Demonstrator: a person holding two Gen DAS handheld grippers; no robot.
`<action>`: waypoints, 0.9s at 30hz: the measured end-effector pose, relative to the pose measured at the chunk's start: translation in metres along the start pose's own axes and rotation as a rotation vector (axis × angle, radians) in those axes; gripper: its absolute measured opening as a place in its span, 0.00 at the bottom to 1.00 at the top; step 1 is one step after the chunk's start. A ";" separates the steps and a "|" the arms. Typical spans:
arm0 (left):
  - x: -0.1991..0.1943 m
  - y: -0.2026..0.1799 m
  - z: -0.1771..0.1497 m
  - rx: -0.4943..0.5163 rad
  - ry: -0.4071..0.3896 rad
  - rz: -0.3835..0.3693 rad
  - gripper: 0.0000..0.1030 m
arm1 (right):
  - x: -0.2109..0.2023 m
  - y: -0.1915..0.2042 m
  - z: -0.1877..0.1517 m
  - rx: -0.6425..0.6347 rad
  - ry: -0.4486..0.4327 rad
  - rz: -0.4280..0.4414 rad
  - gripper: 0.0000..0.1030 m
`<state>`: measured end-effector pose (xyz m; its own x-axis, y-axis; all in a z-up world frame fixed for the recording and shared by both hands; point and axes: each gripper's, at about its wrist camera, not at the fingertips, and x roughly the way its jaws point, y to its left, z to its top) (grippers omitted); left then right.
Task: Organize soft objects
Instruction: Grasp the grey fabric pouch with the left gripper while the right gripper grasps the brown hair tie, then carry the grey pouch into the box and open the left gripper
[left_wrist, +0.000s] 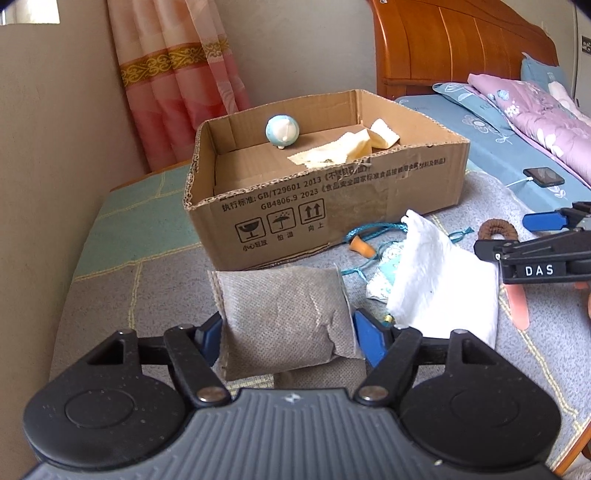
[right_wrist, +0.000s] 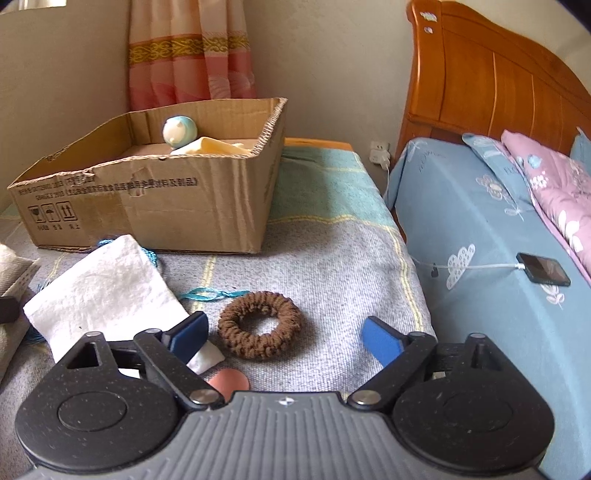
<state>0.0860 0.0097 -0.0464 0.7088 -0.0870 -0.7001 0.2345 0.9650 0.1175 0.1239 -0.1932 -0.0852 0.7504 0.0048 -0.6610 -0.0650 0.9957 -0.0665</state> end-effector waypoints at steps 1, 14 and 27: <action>0.000 0.001 0.000 -0.008 0.001 -0.001 0.71 | 0.000 0.001 0.000 -0.007 -0.006 0.000 0.85; 0.002 0.017 0.005 -0.083 0.025 -0.077 0.65 | -0.003 0.012 0.004 -0.060 -0.005 0.022 0.43; -0.007 0.021 0.013 -0.053 0.020 -0.081 0.67 | -0.025 0.014 0.013 -0.070 -0.040 0.043 0.41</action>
<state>0.0946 0.0269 -0.0293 0.6751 -0.1604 -0.7201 0.2544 0.9668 0.0231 0.1129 -0.1780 -0.0598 0.7716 0.0523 -0.6340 -0.1426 0.9855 -0.0921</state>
